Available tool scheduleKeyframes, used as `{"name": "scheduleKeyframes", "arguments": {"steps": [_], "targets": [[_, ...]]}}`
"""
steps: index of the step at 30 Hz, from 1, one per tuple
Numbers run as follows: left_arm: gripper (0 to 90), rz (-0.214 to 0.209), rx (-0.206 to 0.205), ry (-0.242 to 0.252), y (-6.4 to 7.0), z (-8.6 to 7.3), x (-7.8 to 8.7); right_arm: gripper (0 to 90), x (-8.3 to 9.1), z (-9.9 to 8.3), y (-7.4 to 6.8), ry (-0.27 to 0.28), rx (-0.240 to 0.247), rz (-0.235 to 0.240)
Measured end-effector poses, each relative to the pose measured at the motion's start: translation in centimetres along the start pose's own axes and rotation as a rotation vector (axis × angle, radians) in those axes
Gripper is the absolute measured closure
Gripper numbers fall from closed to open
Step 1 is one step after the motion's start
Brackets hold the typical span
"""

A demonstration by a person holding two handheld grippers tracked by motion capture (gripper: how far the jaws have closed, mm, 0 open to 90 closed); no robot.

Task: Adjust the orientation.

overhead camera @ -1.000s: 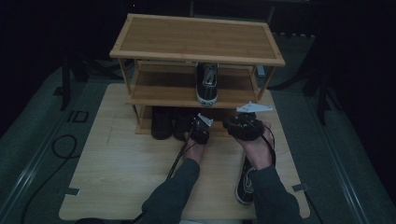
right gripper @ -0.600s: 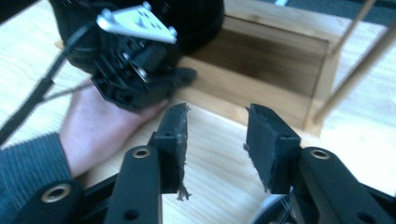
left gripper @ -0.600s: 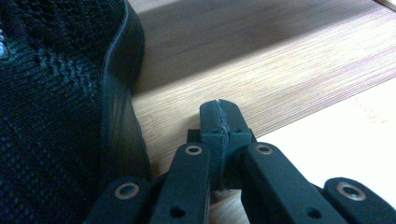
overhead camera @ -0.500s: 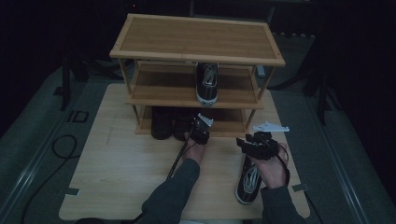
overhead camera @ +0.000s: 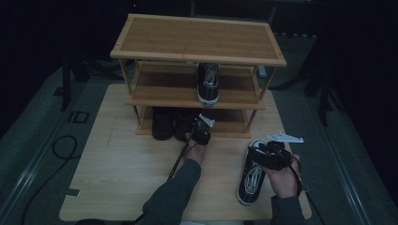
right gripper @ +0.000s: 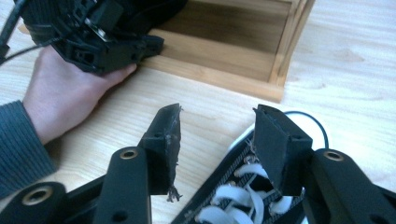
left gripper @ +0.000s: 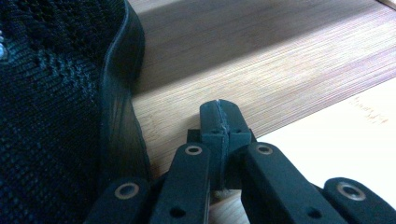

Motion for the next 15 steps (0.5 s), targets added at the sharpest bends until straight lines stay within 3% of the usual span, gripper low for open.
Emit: {"name": "scheduleKeyframes", "arguments": {"steps": [15], "targets": [[90.0,0.003,0.001,0.001,0.0,0.0,0.0,57.6,0.5,-2.9,1.8,-0.039,-0.043,-0.022]]}}
Point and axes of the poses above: each handheld gripper's, and its own axes: x roughly backward along the jaws, z roughly out of its top, y roughly to its right, the point moved 7 cm from there along -x, roughly forward along the jaws, and after that the axes turned 8 degrees about -y, right-handed, at the moved point
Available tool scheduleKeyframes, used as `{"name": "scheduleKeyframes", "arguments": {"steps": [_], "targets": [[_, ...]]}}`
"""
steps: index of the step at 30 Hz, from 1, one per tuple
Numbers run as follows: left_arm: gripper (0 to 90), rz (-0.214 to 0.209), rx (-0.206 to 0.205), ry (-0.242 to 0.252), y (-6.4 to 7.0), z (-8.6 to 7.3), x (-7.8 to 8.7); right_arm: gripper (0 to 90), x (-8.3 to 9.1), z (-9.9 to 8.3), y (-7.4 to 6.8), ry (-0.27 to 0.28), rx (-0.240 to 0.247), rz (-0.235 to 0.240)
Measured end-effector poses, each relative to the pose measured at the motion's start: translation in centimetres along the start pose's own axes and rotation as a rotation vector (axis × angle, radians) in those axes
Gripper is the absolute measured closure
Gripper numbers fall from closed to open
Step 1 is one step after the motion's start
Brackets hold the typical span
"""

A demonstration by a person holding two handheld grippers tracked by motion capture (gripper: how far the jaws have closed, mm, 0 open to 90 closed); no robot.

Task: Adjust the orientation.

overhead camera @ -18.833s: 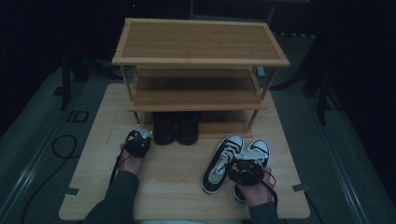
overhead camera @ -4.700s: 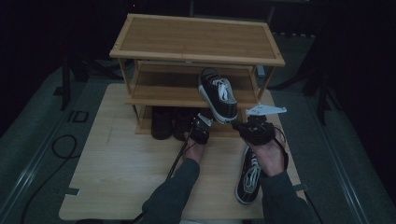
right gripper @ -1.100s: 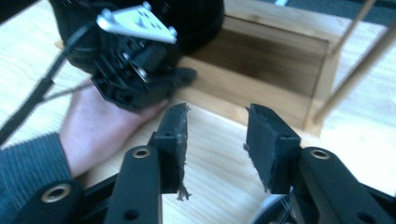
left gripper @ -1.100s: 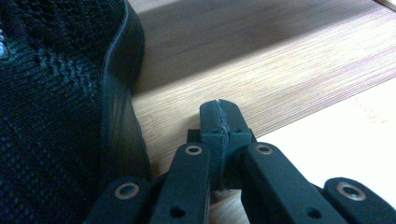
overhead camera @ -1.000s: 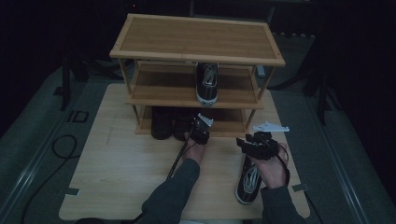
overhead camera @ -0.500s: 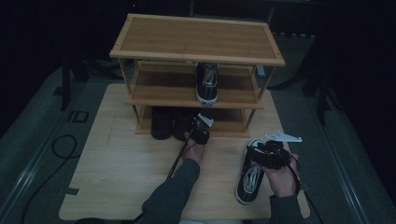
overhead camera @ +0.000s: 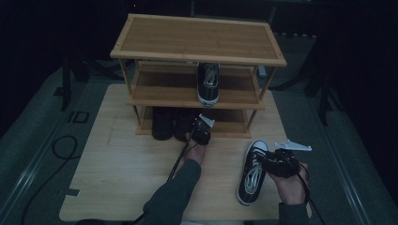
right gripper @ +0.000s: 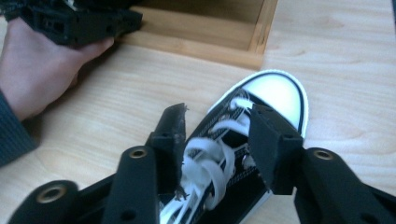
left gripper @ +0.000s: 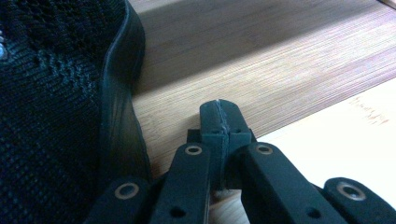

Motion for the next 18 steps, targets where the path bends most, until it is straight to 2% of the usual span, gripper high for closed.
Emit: {"name": "scheduleKeyframes", "arguments": {"steps": [7,18], "targets": [[90.0,-0.001,0.001,-0.001,0.0,0.0,0.0,58.9,-0.2,-1.3,0.1,-0.032,-0.008,0.006],[90.0,-0.002,0.002,-0.001,0.0,0.0,0.0,62.4,-0.7,-3.3,0.1,-0.100,-0.013,-0.019]]}}
Point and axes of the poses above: each handheld gripper's, and its own axes: x roughly backward along the jaws, z roughly out of its top, y roughly to its right, the point moved 7 cm from there along -x, roughly forward along the jaws, and after that the axes turned 8 degrees about -y, right-handed, at the moved point
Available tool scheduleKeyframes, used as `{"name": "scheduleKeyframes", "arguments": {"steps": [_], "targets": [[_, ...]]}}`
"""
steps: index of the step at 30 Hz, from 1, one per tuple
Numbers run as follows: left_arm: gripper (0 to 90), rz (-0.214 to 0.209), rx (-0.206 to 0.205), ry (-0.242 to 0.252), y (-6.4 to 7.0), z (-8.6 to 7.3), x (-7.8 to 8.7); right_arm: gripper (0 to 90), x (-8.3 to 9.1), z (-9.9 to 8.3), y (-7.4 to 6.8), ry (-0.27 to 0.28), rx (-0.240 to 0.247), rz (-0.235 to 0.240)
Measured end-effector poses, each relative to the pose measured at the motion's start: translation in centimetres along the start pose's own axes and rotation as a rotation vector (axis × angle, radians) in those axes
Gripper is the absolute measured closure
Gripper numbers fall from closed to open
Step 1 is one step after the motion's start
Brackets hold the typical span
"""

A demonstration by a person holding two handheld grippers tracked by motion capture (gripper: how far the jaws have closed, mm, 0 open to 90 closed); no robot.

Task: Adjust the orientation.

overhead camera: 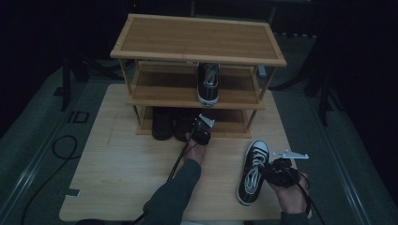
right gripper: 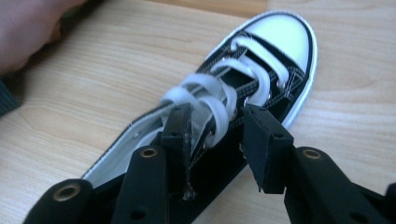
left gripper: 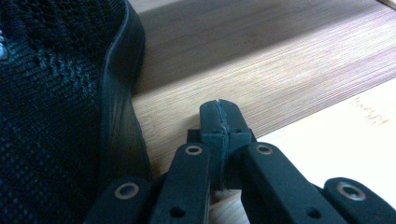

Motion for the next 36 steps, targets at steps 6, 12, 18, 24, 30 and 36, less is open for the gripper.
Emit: {"name": "scheduleKeyframes", "arguments": {"steps": [6,12,18,24,30,36], "targets": [[90.0,-0.001,0.000,-0.001,0.0,0.0,0.0,60.9,-0.5,-0.7,-0.1,-0.046,-0.012,-0.035],[90.0,-0.001,0.000,-0.001,0.0,0.0,0.0,58.5,-1.2,-1.1,0.0,-0.085,-0.035,-0.042],[90.0,-0.001,0.000,-0.001,0.0,0.0,0.0,79.9,-2.4,-0.9,-0.3,-0.087,-0.020,0.041],[90.0,0.000,-0.001,-0.001,0.0,0.0,0.0,84.3,-1.6,-0.8,0.5,-0.039,-0.036,0.074],[90.0,0.000,-0.001,0.000,0.0,0.0,0.0,84.8,-1.7,0.0,-0.5,-0.017,0.026,0.125],[90.0,-0.001,-0.001,-0.001,0.0,0.0,0.0,84.8,-2.3,0.7,-2.1,-0.018,0.126,0.158]]}}
Point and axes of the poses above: each handheld gripper's, and its own axes: x roughly backward along the jaws, z roughly out of its top, y roughly to its right, the point moved 7 cm from there along -x, roughly forward along the jaws, and after that the axes turned 8 degrees about -y, right-handed, at the moved point
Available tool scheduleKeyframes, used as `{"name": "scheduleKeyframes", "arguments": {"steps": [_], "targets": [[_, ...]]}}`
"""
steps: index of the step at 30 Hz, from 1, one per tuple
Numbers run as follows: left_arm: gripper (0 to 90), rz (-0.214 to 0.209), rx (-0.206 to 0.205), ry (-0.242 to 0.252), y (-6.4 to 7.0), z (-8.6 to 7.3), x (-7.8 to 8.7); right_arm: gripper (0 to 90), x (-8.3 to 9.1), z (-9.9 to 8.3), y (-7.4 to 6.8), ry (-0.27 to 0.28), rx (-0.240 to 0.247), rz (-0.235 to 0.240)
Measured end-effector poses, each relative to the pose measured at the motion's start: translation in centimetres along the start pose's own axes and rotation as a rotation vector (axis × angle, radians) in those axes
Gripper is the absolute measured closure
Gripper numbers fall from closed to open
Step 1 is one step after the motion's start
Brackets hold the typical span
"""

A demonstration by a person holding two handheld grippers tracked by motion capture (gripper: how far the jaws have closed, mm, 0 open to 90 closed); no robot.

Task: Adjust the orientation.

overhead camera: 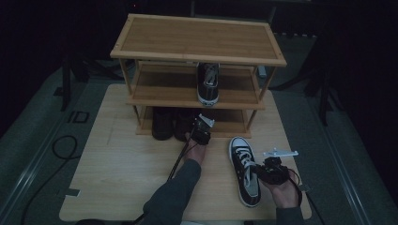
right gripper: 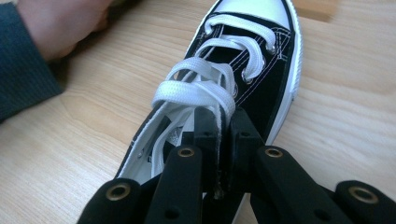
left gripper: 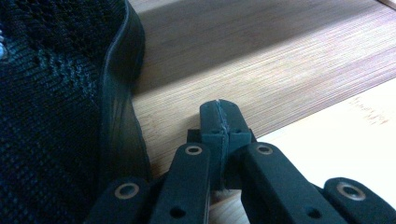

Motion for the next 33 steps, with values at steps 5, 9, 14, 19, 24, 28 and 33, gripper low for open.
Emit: {"name": "scheduleKeyframes", "arguments": {"steps": [5,9,14,19,24,28,33], "targets": [[90.0,0.000,0.000,0.000,0.0,0.0,0.0,84.8,-0.6,1.2,-0.6,0.001,0.083,-0.007],[90.0,0.000,0.000,0.000,0.0,0.0,0.0,84.7,-1.1,2.0,-0.6,-0.003,0.121,-0.012],[90.0,0.000,0.000,0.000,0.0,0.0,0.0,83.2,-1.3,1.9,0.0,-0.024,0.113,-0.010],[90.0,0.001,0.000,0.001,0.0,0.0,0.0,69.4,-0.6,1.6,0.0,-0.053,0.116,-0.029],[90.0,0.001,0.000,0.001,0.0,0.0,0.0,68.4,0.2,1.3,0.2,-0.081,0.094,-0.063],[90.0,0.001,-0.001,0.000,0.0,0.0,0.0,75.4,0.2,1.2,-0.2,-0.102,0.082,-0.083],[90.0,0.001,-0.001,0.000,0.0,0.0,0.0,78.4,-0.3,1.4,-0.4,-0.123,0.072,-0.123]]}}
Point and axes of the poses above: each handheld gripper's, and its own axes: x roughly backward along the jaws, z roughly out of its top, y roughly to its right, the point moved 7 cm from there along -x, roughly forward along the jaws, and after that the axes turned 8 degrees about -y, right-handed, at the moved point
